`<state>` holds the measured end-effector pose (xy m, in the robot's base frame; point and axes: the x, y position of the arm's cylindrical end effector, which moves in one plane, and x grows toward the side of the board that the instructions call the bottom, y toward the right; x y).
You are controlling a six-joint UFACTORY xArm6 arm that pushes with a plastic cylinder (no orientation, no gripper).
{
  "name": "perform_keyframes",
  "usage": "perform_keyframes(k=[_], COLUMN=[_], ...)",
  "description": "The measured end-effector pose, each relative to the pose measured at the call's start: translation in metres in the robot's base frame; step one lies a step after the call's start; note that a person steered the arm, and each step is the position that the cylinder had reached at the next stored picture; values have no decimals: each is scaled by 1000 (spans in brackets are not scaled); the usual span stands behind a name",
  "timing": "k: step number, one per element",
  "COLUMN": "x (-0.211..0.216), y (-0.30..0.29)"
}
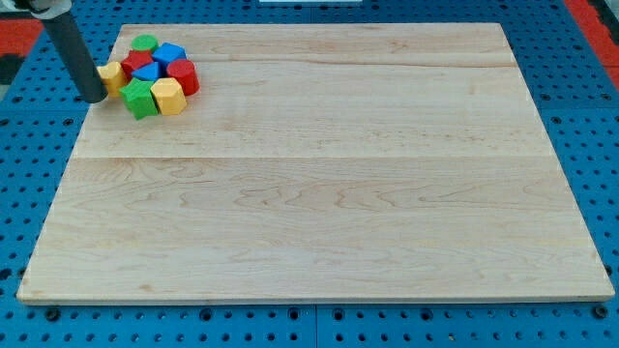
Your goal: Push the heart into the group of blocks
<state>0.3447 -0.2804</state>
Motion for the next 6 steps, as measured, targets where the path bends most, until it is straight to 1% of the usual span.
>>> perform_keyframes(k=[2,4,6], x=[5,-30,-24], y=[-22,-24,34])
